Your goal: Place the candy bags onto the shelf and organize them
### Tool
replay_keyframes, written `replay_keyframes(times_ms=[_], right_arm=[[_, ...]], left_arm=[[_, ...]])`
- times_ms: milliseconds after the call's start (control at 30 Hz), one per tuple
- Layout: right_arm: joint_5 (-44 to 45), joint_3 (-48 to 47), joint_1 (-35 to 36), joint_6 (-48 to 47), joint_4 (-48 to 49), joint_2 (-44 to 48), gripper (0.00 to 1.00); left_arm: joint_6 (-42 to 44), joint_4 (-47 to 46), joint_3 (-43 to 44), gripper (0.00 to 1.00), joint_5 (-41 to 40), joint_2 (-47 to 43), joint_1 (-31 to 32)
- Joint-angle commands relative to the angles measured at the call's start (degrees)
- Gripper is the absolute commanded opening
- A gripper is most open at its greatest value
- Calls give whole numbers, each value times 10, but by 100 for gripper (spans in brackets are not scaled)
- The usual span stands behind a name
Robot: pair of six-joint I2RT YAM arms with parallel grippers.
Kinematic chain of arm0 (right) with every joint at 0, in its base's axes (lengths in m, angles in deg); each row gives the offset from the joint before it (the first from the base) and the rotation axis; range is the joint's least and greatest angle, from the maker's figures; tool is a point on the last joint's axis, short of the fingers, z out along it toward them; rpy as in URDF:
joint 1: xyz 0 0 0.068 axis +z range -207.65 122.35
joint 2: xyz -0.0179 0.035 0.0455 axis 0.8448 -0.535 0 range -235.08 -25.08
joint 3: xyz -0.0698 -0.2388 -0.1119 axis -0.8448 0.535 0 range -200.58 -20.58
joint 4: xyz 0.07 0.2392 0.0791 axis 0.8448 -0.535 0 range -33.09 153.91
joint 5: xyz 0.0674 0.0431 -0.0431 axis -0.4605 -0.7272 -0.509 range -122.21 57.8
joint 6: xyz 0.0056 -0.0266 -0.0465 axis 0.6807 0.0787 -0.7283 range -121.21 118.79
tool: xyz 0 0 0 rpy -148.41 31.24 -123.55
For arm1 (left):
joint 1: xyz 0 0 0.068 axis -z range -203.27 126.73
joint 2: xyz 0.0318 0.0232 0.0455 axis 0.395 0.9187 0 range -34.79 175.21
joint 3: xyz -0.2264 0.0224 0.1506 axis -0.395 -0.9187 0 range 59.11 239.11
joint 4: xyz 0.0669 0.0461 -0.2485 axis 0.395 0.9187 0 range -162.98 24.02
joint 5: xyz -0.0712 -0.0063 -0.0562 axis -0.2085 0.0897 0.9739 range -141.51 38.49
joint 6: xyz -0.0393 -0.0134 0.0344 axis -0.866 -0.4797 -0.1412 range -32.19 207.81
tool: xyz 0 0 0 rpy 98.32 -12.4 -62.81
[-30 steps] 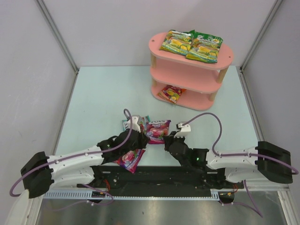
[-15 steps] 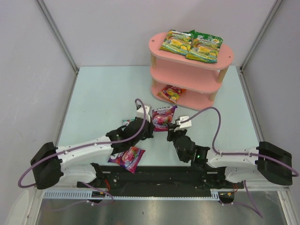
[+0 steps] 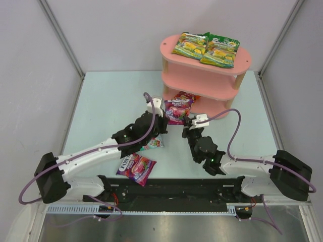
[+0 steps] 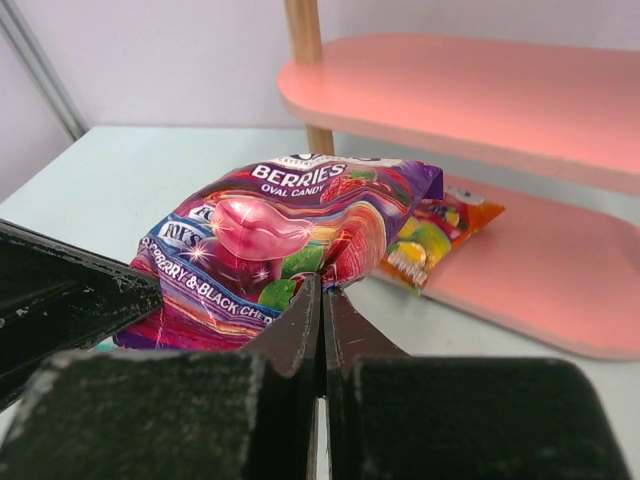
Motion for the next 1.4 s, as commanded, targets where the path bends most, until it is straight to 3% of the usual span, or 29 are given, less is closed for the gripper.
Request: replay_keyframes(times_ms=[0,833,1367], right_arm=[[-44,-50,-29,-23,51,-17,0],[-163,-232,-211,9,95,-213,0],[-182,-305,-254,21,117,-311,0]], left_arm=[[32,-54,50,0,38,24,-30],[108,-98,275,0,179,231,-166],[116,-114,347,0,239,337,-230]])
